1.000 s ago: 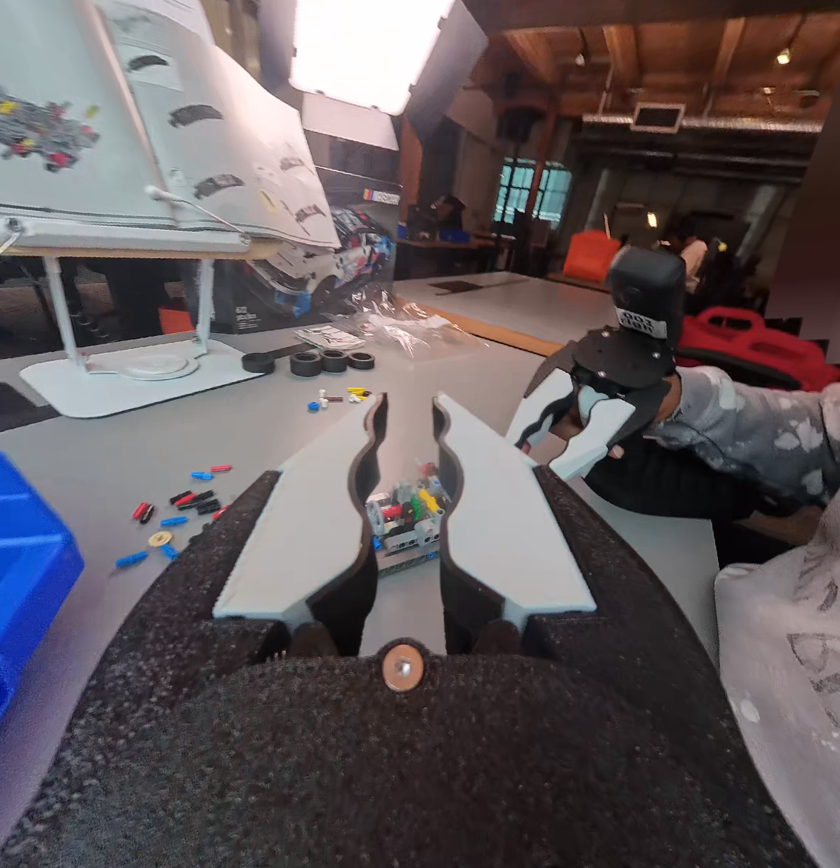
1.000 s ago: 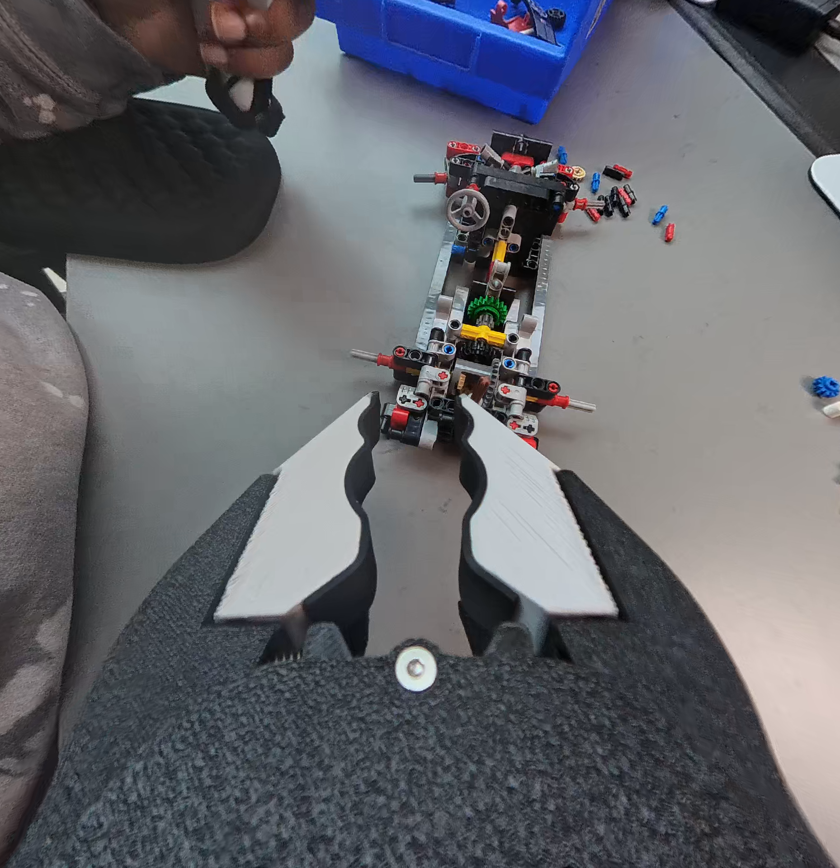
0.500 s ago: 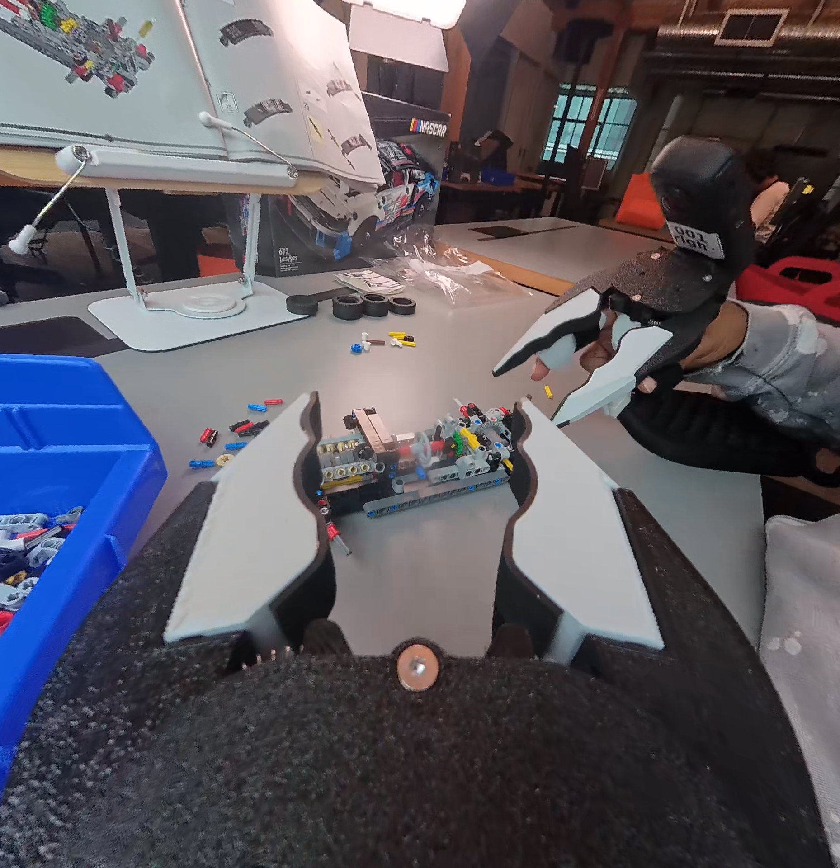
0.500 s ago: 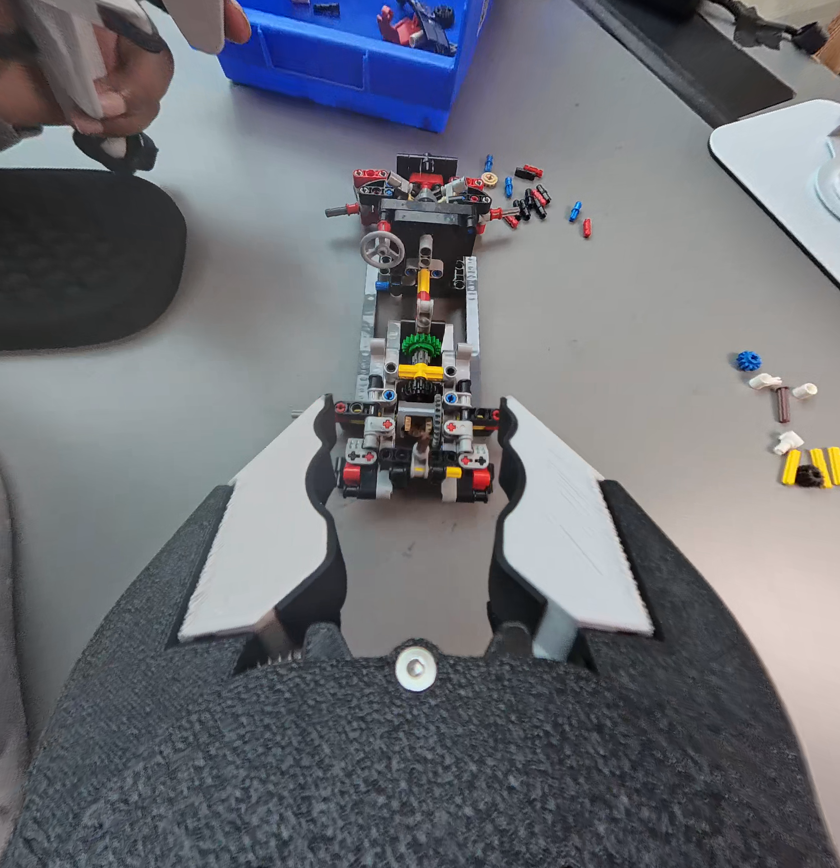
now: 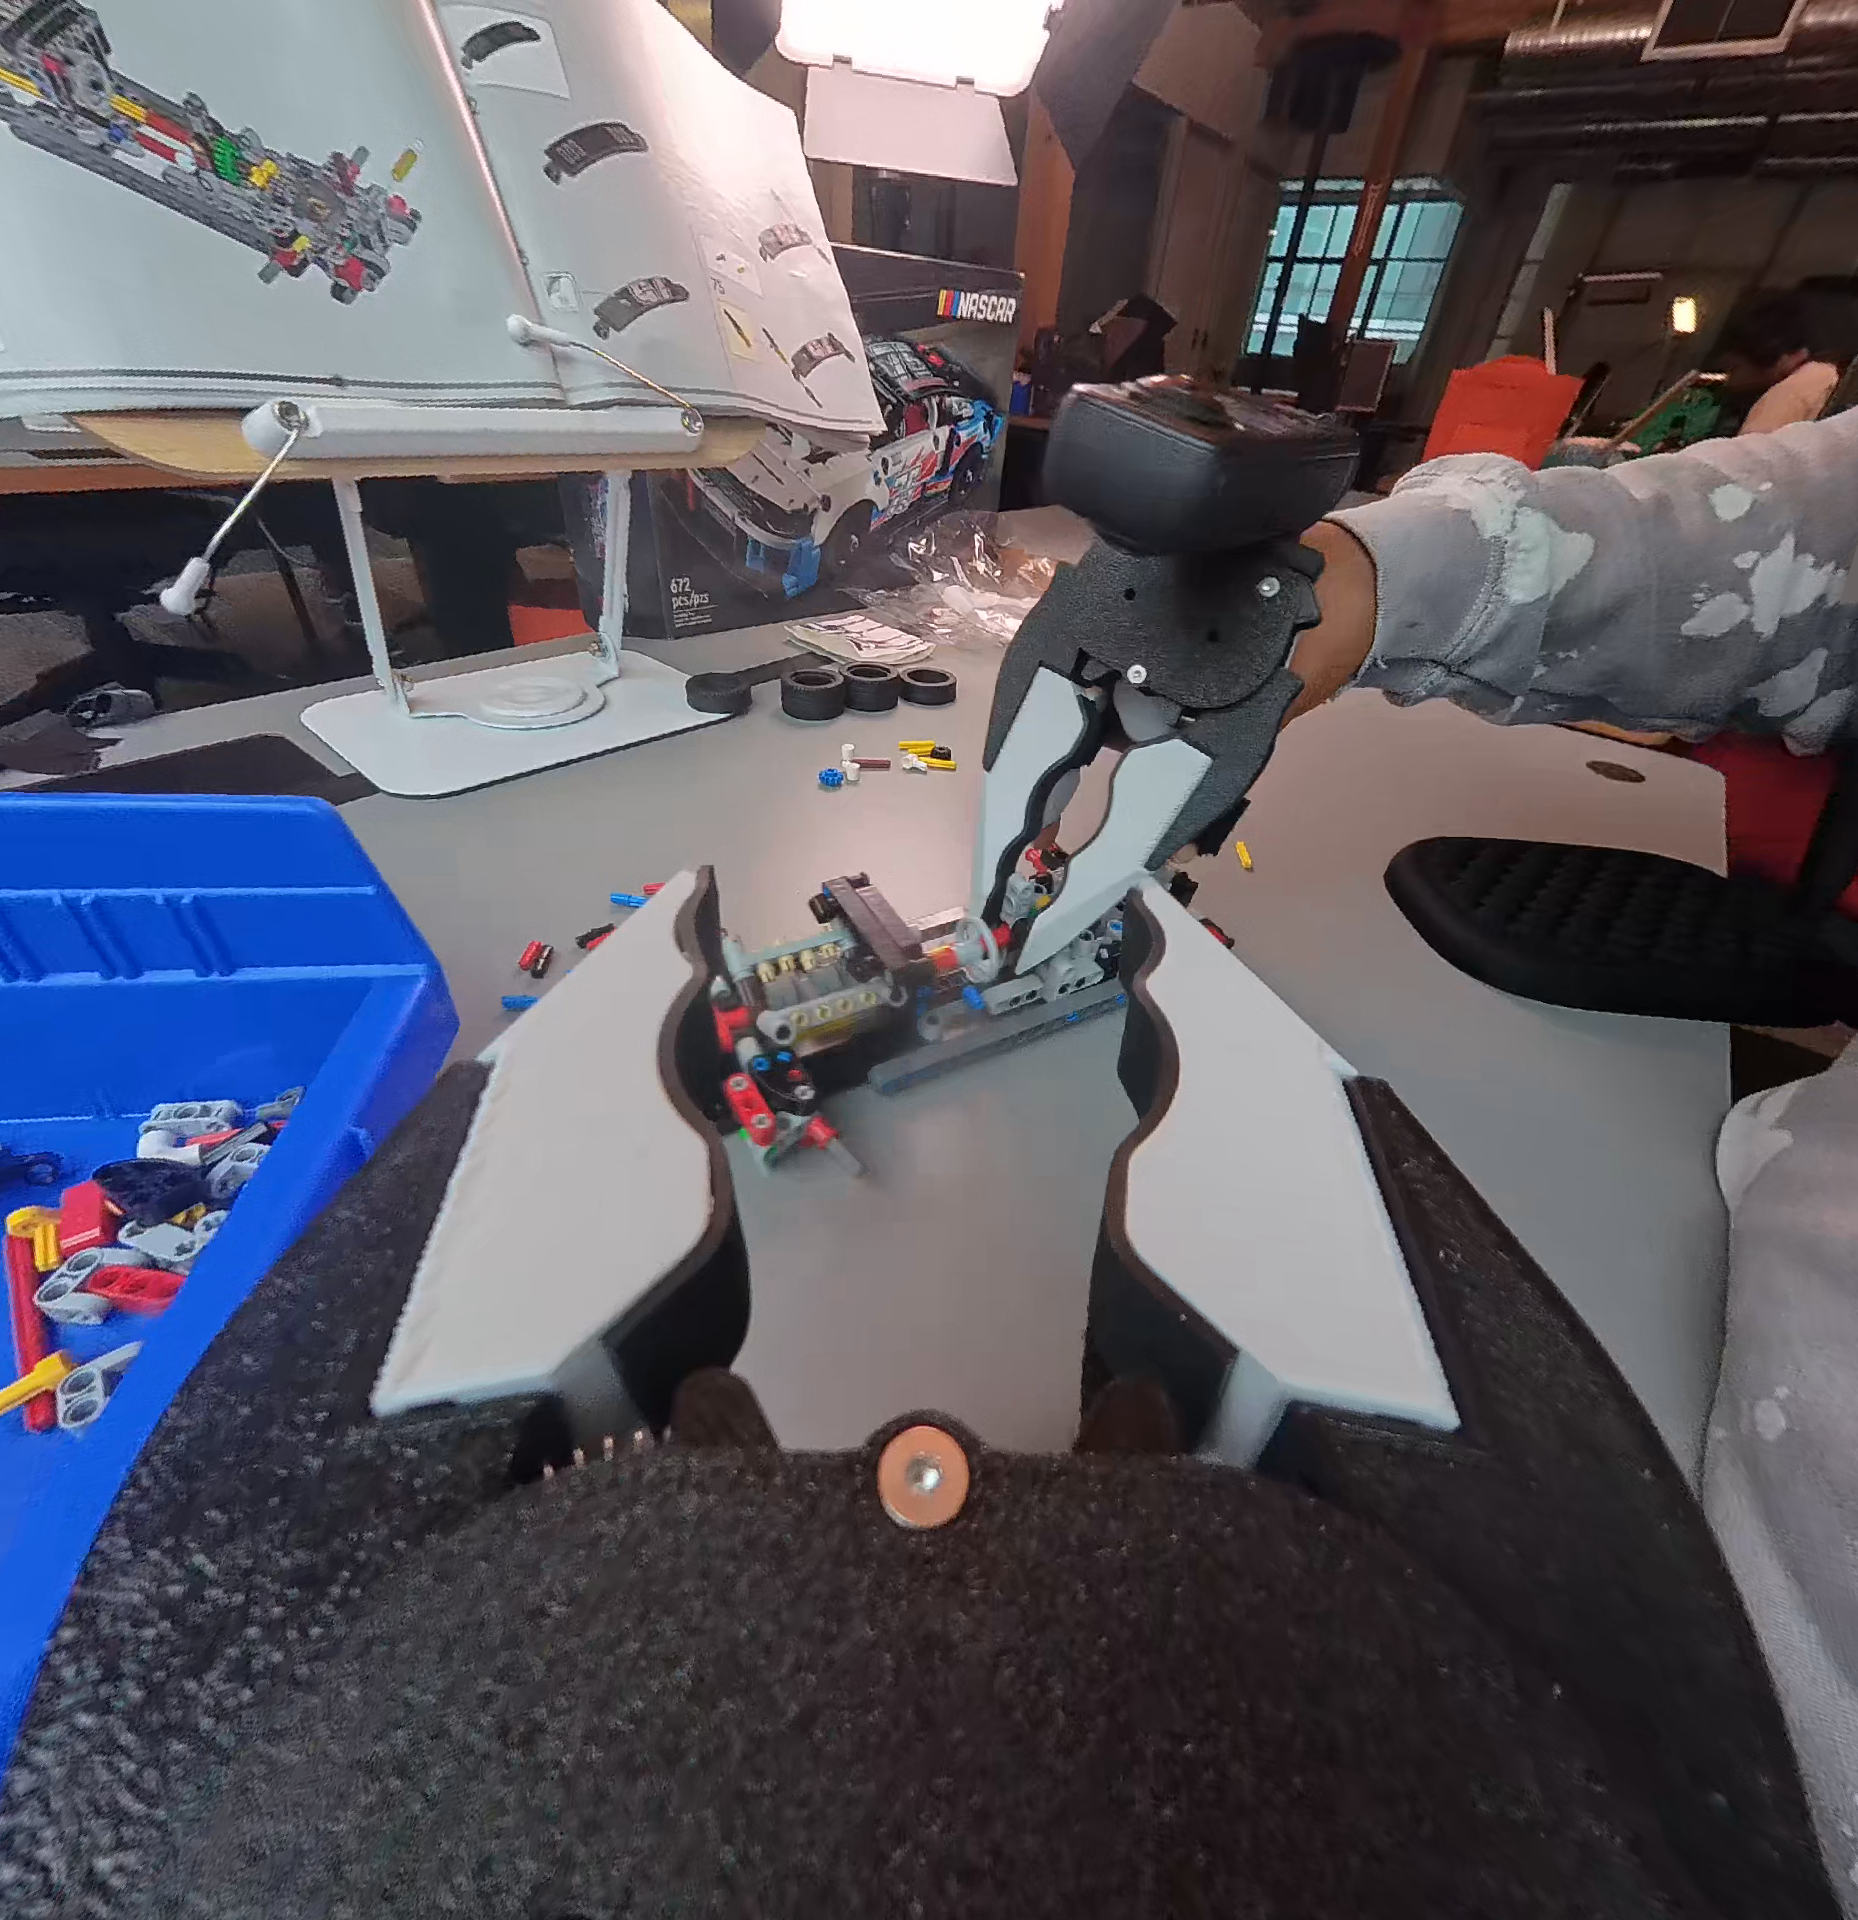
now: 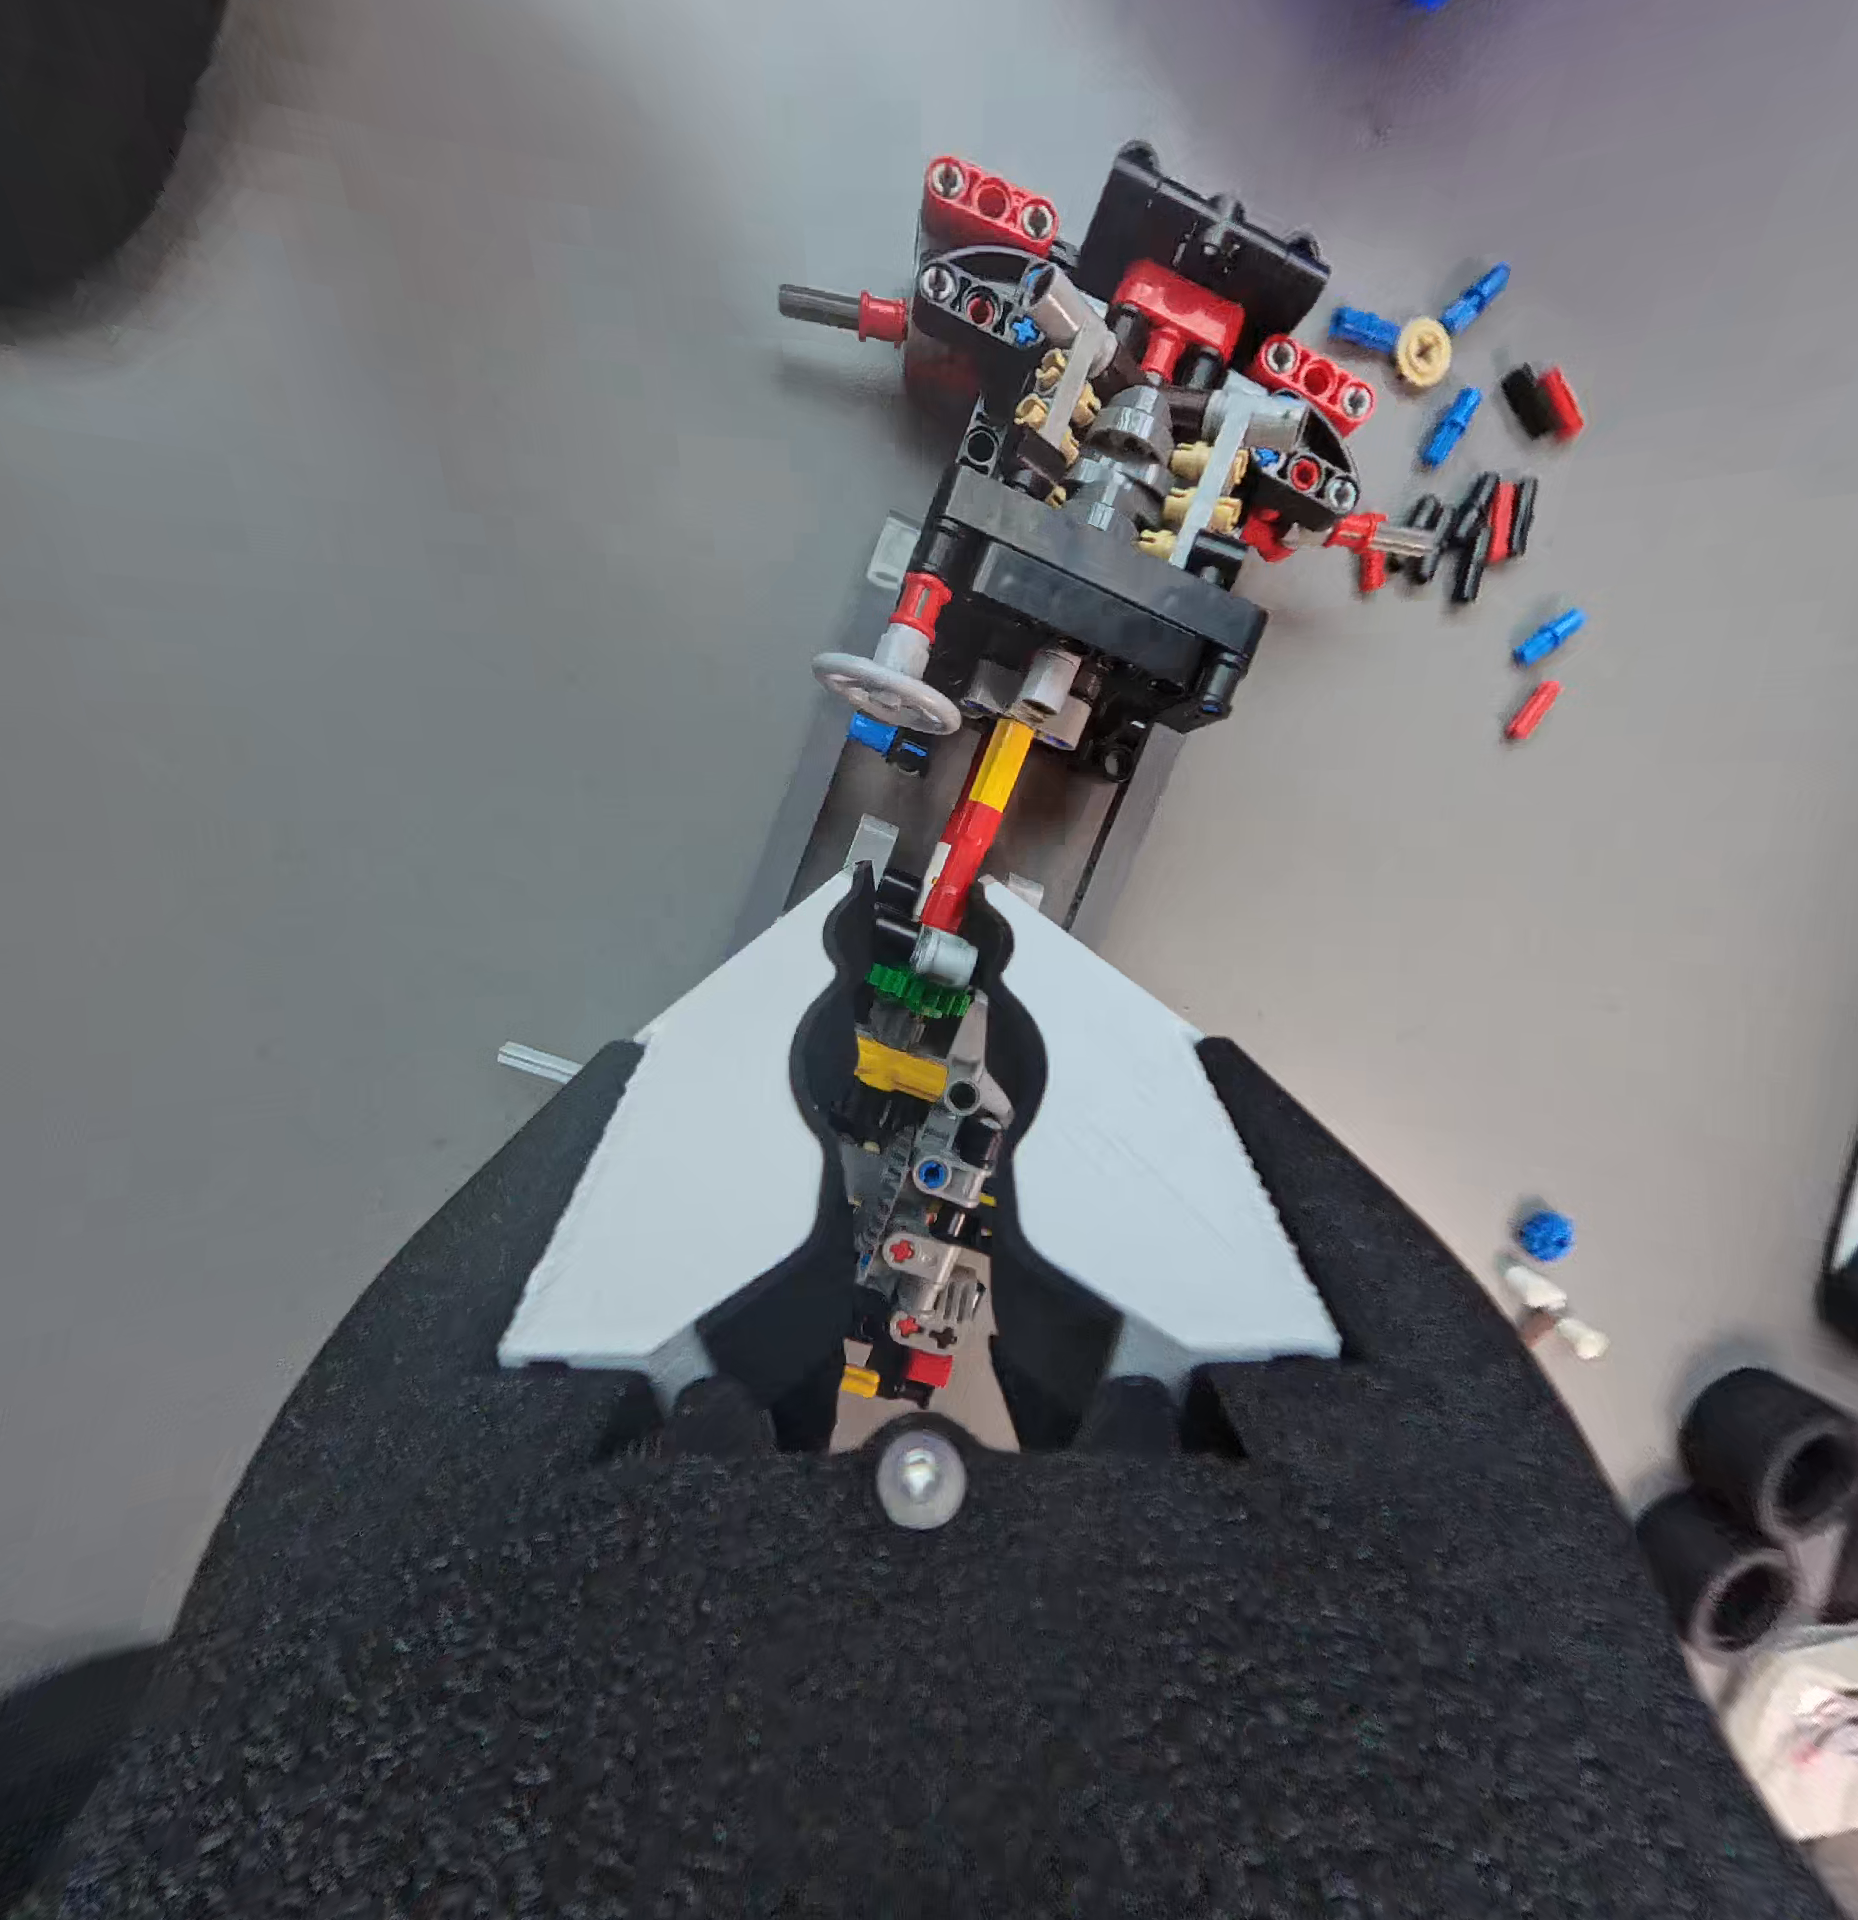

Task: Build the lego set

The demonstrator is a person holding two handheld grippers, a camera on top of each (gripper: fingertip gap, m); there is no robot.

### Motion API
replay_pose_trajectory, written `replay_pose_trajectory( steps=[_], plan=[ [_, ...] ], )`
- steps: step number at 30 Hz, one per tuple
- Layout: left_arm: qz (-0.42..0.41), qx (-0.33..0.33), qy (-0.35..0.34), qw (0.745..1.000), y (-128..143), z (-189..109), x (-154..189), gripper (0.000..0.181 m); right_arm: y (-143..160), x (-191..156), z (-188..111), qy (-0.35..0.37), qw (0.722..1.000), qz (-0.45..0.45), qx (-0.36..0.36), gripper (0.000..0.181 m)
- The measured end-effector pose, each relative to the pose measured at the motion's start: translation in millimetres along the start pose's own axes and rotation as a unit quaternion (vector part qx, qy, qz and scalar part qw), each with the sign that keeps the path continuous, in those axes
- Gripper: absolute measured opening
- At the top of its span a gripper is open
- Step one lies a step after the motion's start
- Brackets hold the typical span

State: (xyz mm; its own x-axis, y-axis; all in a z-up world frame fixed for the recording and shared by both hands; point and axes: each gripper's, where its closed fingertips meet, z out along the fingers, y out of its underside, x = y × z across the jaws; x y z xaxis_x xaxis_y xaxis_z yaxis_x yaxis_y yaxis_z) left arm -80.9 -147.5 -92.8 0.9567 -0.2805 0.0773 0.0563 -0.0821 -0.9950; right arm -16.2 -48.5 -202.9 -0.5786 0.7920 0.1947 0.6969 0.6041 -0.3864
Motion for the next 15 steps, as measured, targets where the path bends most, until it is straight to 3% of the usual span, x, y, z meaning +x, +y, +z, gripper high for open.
replay_pose_trajectory(
  steps=[3,6,10,15],
  plan=[
    [-0.013,0.000,0.007,1.000,1,-5,-4,0.071,5,-11,-14,-0.012,0.987,-0.160,-0.001,0.014],
    [-0.021,-0.021,0.034,0.999,3,1,2,0.073,8,-29,-39,-0.029,0.949,-0.313,0.021,0.013],
    [-0.065,-0.064,0.121,0.988,11,22,29,0.076,17,-43,-57,0.009,0.876,-0.481,0.002,0.014],
    [-0.119,-0.177,0.210,0.954,39,60,55,0.079,6,-50,-66,0.098,0.797,-0.595,0.019,0.014]
  ],
)
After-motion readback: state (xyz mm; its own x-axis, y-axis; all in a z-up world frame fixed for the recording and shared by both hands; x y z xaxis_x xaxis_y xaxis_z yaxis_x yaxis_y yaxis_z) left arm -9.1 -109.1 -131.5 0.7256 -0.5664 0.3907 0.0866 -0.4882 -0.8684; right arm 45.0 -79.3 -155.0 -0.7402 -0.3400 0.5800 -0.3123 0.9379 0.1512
